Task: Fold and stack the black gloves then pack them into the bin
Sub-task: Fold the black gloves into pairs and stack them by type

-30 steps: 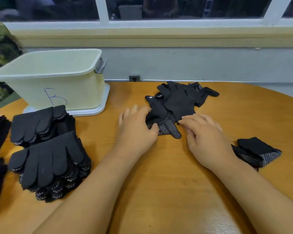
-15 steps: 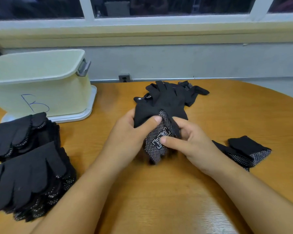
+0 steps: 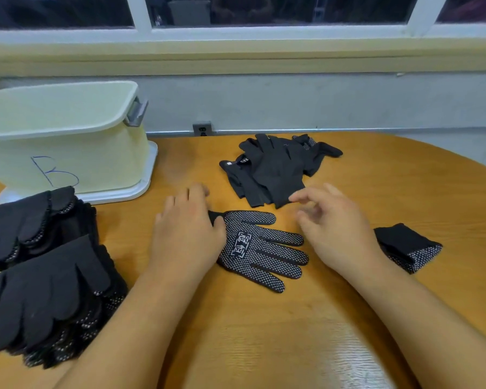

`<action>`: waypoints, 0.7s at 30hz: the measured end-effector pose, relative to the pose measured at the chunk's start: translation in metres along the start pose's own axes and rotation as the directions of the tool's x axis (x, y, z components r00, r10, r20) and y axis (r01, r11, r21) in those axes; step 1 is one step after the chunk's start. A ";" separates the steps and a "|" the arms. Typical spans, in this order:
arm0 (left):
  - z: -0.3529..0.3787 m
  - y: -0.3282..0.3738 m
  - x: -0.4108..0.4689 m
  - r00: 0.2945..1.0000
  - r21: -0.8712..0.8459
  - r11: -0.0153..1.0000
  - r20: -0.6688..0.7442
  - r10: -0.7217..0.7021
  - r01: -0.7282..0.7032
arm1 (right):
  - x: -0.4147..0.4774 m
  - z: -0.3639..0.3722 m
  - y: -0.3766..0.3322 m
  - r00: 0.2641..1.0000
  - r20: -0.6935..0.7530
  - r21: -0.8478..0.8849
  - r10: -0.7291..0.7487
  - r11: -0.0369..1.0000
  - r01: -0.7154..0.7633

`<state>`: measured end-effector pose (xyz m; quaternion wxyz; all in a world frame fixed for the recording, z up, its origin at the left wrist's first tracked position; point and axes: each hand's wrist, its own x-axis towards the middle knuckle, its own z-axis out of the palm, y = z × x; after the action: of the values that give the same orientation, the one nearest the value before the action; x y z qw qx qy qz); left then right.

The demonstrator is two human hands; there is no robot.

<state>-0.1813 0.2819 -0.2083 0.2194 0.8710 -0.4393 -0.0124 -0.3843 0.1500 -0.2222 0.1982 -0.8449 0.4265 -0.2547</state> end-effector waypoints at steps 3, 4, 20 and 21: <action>0.002 0.002 0.000 0.982 0.048 0.982 -0.035 0.184 -0.182 | 0.000 0.003 0.002 0.993 0.032 -0.153 -0.111 0.981 0.115; 0.004 0.003 0.000 0.976 0.041 0.975 0.000 0.217 -0.216 | 0.001 0.003 0.001 0.992 0.058 -0.187 -0.114 0.975 0.123; -0.001 0.008 -0.006 0.975 -0.034 0.985 0.141 0.170 -0.166 | 0.004 0.005 0.005 0.991 0.136 -0.263 0.021 0.965 0.016; -0.003 0.008 -0.006 0.976 -0.042 0.988 0.157 0.151 -0.146 | 0.004 0.005 0.007 0.988 0.146 -0.271 0.047 0.963 -0.006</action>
<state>-0.1907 0.2830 -0.2035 0.1969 0.8285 -0.5191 -0.0724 -0.3832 0.1437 -0.2290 0.1164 -0.8750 0.4525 -0.1269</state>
